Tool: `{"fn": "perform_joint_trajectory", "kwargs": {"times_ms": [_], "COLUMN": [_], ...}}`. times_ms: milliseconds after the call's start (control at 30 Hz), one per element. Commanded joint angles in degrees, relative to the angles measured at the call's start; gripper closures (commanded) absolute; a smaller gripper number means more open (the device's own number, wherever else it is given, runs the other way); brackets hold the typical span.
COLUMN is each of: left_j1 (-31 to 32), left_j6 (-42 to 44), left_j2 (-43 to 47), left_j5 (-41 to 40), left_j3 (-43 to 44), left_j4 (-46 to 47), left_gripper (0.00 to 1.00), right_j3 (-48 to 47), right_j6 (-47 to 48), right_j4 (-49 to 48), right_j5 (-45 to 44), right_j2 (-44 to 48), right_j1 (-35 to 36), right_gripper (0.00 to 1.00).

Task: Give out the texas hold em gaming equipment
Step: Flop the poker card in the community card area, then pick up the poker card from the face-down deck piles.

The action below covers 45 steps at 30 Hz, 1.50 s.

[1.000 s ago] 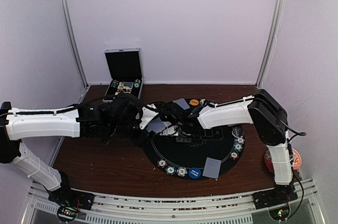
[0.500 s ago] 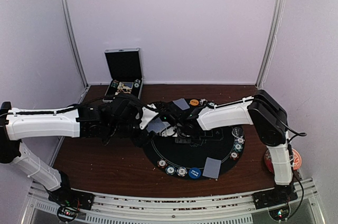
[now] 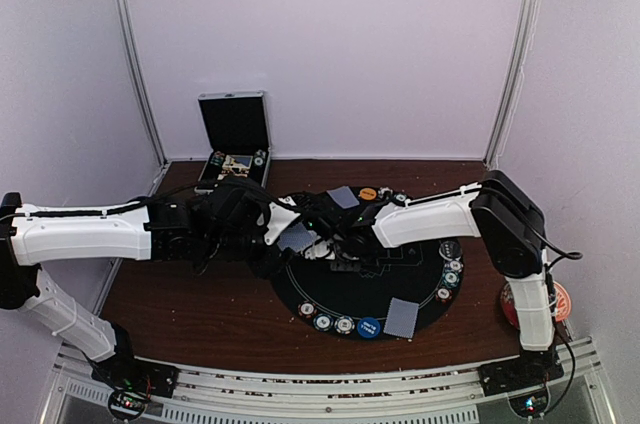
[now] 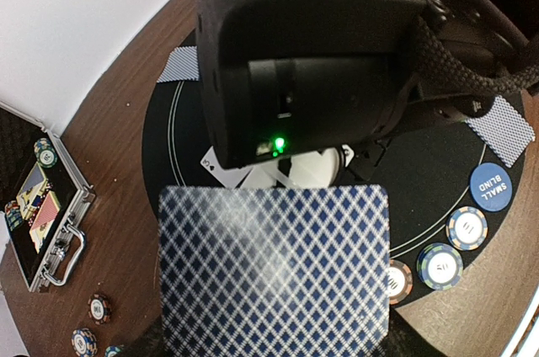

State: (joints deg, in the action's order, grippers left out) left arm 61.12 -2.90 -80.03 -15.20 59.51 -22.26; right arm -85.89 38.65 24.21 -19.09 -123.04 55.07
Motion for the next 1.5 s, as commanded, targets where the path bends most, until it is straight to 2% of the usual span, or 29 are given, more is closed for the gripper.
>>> {"fn": "perform_joint_trajectory", "kwargs": {"times_ms": [0,133,400,567,633,767,900,1067,1233,1467], "left_j1": [0.2,0.2,0.2,0.2,0.2,0.2,0.2,0.2,0.2,0.2], "left_j6": [-0.2,-0.2,-0.3,-0.2,-0.2,-0.2,-0.1,-0.1,0.2,0.4], "left_j2": [1.1,1.2,1.5,1.7,1.8,2.1,1.9,1.9,1.7,1.7], "left_j5": [0.3,0.3,0.2,0.4,0.6,0.7,0.8,1.0,1.6,2.2], "left_j3": [-0.2,-0.3,-0.3,-0.3,-0.3,-0.3,-0.3,-0.3,-0.3,-0.4], "left_j4": [2.8,2.8,2.8,2.9,2.9,2.9,2.9,2.9,3.0,3.2], "left_gripper": [0.35,0.35,0.35,0.35,0.35,0.35,0.35,0.35,0.35,0.35], "right_j3": [-0.1,-0.3,-4.0,-4.5,-4.0,-4.7,-7.7,-14.3,-19.6,-14.2], "right_j6": [-0.7,-0.9,-3.7,-3.8,-3.9,-5.3,-7.8,-11.9,-12.8,-21.6], "right_j4": [4.5,5.9,12.3,15.5,15.7,16.5,19.8,24.6,29.1,18.4], "right_j5": [1.9,2.3,6.0,4.6,3.0,1.8,4.8,14.6,38.0,62.6], "right_j2": [1.7,2.5,5.1,8.4,10.1,11.8,11.4,9.8,10.7,16.5], "right_j1": [1.1,1.4,1.4,1.2,0.7,-1.6,-4.9,-9.3,-12.3,-13.0], "right_gripper": [0.66,0.6,0.37,0.14,0.01,0.0,0.0,0.0,0.0,0.05]}}
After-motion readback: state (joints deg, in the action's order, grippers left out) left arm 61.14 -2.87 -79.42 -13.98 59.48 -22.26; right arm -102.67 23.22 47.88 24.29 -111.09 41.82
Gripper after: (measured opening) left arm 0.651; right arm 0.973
